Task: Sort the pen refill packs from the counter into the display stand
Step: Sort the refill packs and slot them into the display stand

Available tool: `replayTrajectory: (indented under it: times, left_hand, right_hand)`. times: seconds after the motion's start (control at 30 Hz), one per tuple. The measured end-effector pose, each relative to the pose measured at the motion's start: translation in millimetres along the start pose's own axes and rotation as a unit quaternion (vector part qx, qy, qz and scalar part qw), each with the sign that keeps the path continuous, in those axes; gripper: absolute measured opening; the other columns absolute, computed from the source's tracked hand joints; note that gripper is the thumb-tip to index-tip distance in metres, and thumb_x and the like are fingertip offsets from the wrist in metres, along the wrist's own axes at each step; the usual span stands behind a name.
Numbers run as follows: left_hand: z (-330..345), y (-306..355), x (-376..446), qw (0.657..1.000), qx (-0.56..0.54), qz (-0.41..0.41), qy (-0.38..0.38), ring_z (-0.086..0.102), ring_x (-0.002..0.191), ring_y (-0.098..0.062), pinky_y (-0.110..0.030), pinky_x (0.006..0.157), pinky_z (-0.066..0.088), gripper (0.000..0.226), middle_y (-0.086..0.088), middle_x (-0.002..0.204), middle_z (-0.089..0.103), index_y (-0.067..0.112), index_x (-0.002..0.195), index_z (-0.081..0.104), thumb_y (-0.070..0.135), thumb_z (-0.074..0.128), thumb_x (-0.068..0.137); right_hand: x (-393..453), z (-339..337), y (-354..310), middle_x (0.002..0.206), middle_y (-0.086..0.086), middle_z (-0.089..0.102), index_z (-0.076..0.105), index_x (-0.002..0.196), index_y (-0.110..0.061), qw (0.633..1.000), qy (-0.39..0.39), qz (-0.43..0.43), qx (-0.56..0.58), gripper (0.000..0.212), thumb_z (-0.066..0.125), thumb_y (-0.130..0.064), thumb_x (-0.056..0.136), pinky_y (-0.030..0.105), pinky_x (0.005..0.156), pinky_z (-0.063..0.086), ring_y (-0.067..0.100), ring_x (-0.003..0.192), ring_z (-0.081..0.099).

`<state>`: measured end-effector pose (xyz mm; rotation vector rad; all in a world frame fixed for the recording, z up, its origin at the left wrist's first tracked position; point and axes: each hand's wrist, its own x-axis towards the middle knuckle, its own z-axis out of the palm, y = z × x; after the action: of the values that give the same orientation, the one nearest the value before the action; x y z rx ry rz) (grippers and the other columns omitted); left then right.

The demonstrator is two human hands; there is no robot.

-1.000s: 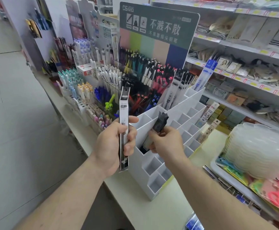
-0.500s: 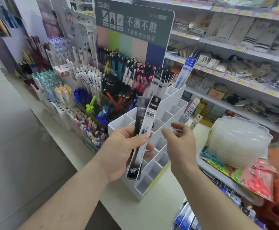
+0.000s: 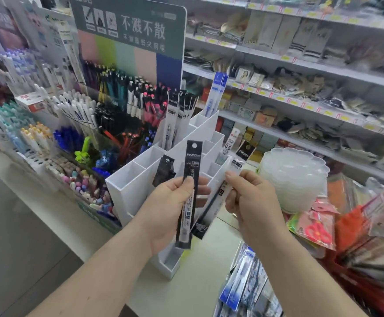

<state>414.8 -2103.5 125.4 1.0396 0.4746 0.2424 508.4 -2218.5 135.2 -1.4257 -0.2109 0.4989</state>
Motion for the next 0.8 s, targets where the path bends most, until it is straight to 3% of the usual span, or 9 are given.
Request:
replayTrajectory:
  times: [0.1, 0.2, 0.3, 0.33, 0.43, 0.53, 0.63, 0.7, 0.8]
  left_hand:
    - [-2, 3, 5, 0.999, 0.008, -0.014, 0.049, 0.043, 0.051, -0.013, -0.026, 0.046, 0.045, 0.036, 0.0, 0.062, 0.048, 0.011, 0.087, 0.062, 0.032, 0.039, 0.105]
    - [-7, 9, 6, 0.995, -0.067, -0.069, 0.005, 0.027, 0.04, -0.011, -0.017, 0.04, 0.026, 0.046, 0.001, 0.056, 0.034, 0.015, 0.08, 0.058, 0.051, 0.038, 0.101]
    - [-15, 13, 6, 0.981, -0.135, -0.123, -0.061, 0.024, 0.037, -0.01, -0.013, 0.041, 0.018, 0.049, 0.0, 0.058, 0.031, 0.016, 0.075, 0.055, 0.059, 0.04, 0.095]
    - [-17, 13, 6, 0.975, -0.148, -0.144, -0.086, 0.024, 0.036, -0.009, -0.012, 0.041, 0.018, 0.05, 0.001, 0.058, 0.031, 0.017, 0.073, 0.054, 0.059, 0.039, 0.093]
    - [-20, 15, 4, 0.956, -0.151, -0.204, -0.15, 0.023, 0.036, -0.007, -0.01, 0.04, 0.019, 0.043, 0.002, 0.058, 0.032, 0.019, 0.074, 0.053, 0.059, 0.045, 0.086]
    - [-20, 15, 0, 0.954, -0.108, -0.231, -0.157, 0.015, 0.042, -0.007, -0.01, 0.041, 0.015, 0.05, 0.004, 0.06, 0.035, 0.025, 0.081, 0.058, 0.072, 0.04, 0.087]
    - [-21, 17, -1, 0.967, -0.043, -0.219, -0.12, 0.015, 0.044, -0.008, -0.011, 0.042, 0.013, 0.063, 0.003, 0.061, 0.037, 0.026, 0.071, 0.062, 0.077, 0.03, 0.09]
    - [-22, 18, -2, 0.973, -0.017, -0.204, -0.106, 0.021, 0.042, -0.009, -0.013, 0.04, 0.017, 0.065, 0.002, 0.061, 0.039, 0.025, 0.068, 0.063, 0.077, 0.031, 0.091]
    - [-30, 19, -6, 0.988, -0.005, -0.136, -0.072, 0.044, 0.052, -0.018, -0.025, 0.048, 0.04, 0.069, -0.007, 0.07, 0.051, 0.015, 0.097, 0.068, 0.07, 0.026, 0.096]
  right_hand:
    - [2, -6, -3, 0.054, 0.0, 0.042, 0.058, 0.067, -0.018, 1.0, -0.006, 0.012, 0.028, 0.033, 0.058, -0.016, 0.099, 0.02, 0.043, 0.031, 0.01, 0.042, 0.036]
    - [2, -4, -5, 0.056, 0.0, 0.05, 0.06, 0.07, -0.017, 1.0, -0.014, -0.002, 0.008, 0.033, 0.053, -0.017, 0.102, 0.021, 0.047, 0.039, 0.012, 0.048, 0.044]
    - [0, 4, -8, 0.061, 0.002, 0.06, 0.054, 0.086, -0.013, 1.0, -0.031, 0.0, -0.005, 0.024, 0.042, -0.017, 0.107, 0.037, 0.065, 0.053, 0.02, 0.059, 0.06]
    - [-1, 7, -10, 0.062, 0.003, 0.058, 0.052, 0.087, -0.013, 0.999, -0.048, 0.003, 0.009, 0.023, 0.04, -0.016, 0.107, 0.039, 0.061, 0.052, 0.023, 0.056, 0.059]
    - [-5, 17, -14, 0.059, 0.003, 0.049, 0.055, 0.084, -0.016, 0.994, -0.107, 0.002, -0.01, 0.02, 0.05, -0.015, 0.103, 0.024, 0.04, 0.032, 0.017, 0.042, 0.04]
    - [-7, 27, -15, 0.053, -0.001, 0.047, 0.063, 0.093, -0.011, 0.982, -0.166, 0.013, -0.092, 0.005, 0.067, -0.01, 0.091, 0.019, 0.038, 0.018, 0.008, 0.035, 0.031]
    - [-7, 39, -12, 0.056, 0.006, 0.046, 0.065, 0.088, 0.004, 0.968, -0.218, 0.021, -0.119, 0.008, 0.069, -0.003, 0.088, 0.018, 0.037, 0.023, 0.012, 0.038, 0.038]
    - [-8, 44, -11, 0.056, 0.007, 0.048, 0.064, 0.082, 0.002, 0.966, -0.237, 0.023, -0.1, 0.008, 0.068, -0.001, 0.089, 0.018, 0.038, 0.031, 0.018, 0.043, 0.042]
    - [-6, 48, -10, 0.05, 0.002, 0.049, 0.065, 0.085, 0.002, 0.968, -0.235, 0.022, -0.086, 0.01, 0.064, -0.004, 0.093, 0.019, 0.035, 0.027, 0.013, 0.039, 0.041]
